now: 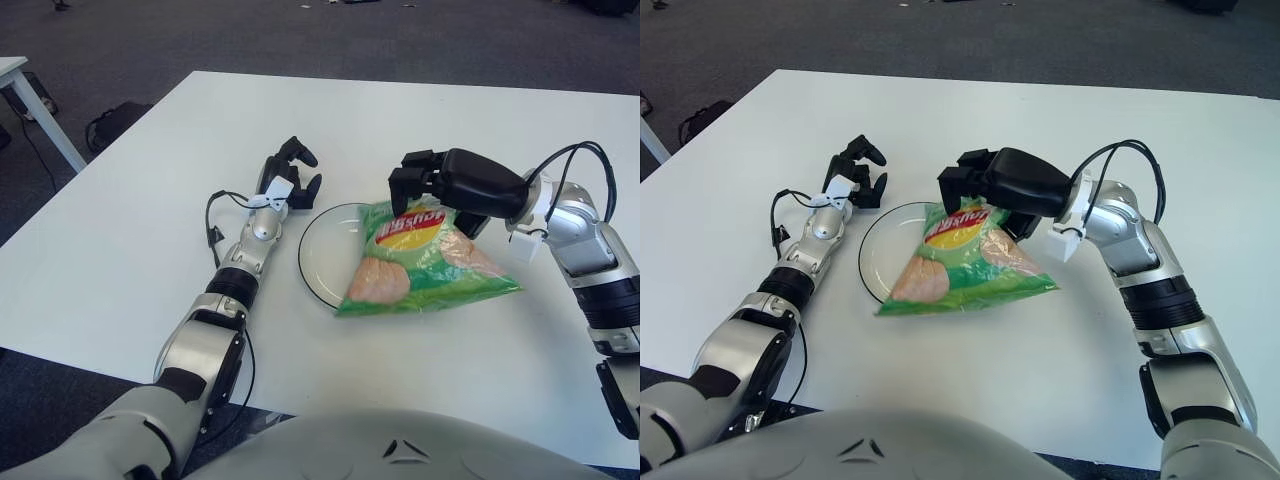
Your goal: Put the snack into the plate.
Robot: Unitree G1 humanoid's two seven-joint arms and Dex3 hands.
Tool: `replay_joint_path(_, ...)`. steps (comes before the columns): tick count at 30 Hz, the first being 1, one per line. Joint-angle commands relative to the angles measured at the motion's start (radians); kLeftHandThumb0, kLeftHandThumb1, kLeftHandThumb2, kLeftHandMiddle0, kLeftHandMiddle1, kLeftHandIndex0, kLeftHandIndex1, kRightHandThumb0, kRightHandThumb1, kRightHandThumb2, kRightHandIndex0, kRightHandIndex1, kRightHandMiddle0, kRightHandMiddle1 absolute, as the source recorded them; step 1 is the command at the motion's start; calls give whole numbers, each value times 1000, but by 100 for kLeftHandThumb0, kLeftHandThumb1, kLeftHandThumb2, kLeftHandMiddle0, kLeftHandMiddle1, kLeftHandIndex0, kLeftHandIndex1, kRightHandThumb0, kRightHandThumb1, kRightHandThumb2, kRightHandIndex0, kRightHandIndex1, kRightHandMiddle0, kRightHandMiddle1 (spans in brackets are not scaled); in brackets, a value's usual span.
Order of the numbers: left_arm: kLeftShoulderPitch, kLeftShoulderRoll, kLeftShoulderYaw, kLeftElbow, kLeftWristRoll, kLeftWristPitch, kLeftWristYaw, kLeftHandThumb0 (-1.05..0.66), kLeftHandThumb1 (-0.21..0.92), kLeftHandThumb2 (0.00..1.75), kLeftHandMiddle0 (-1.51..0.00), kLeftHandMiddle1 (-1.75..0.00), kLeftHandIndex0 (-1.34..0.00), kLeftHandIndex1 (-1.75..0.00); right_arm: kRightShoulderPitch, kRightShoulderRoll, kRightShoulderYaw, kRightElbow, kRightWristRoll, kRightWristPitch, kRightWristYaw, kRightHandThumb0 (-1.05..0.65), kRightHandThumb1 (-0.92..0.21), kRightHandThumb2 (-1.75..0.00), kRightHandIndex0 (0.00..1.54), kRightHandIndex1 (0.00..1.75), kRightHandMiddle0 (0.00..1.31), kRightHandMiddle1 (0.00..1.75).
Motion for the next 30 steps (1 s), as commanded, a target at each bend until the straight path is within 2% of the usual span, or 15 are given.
replay_joint_path(1,117,-14,-31,66,32,22,15,-48,31,132,-118,-175,-62,-175,-38,-31,6,35,-11,-64,17,-34,-41,-110,1,49,1,91)
replay_joint_path(3,116,-11,-40,69,46,23,27,-49,30,133,-120,-175,-62,-175,-45,-42,3,75,-48,-123,5,-39,-49,-104,0,22,0,72)
replay_joint_path(8,119,-19,-40,64,41,38,14,-49,29,134,-123,-175,-63,-175,-62,-49,-3,126,-86,-194,-12,-47,-60,-91,0,4,0,48)
replay_joint_path(15,129,-34,-42,30,32,78,4,-50,28,136,-126,-175,-64,-175,-82,-66,0,167,-101,-244,-15,-59,-73,-74,0,0,0,28)
replay_joint_path(21,141,-38,-43,-6,24,105,-17,-50,27,137,-127,-175,-65,-175,-89,-81,8,178,-94,-245,-1,-72,-87,-53,0,0,0,17)
replay_joint_path(28,152,-40,-43,-39,24,132,-32,-49,29,135,-127,-175,-64,-175,-100,-94,18,187,-70,-223,16,-83,-91,-44,0,0,0,12)
replay_joint_path(30,158,-40,-45,-54,25,140,-38,-49,30,134,-127,-175,-63,-175,-113,-110,28,190,-28,-194,48,-85,-92,-42,0,0,0,10)
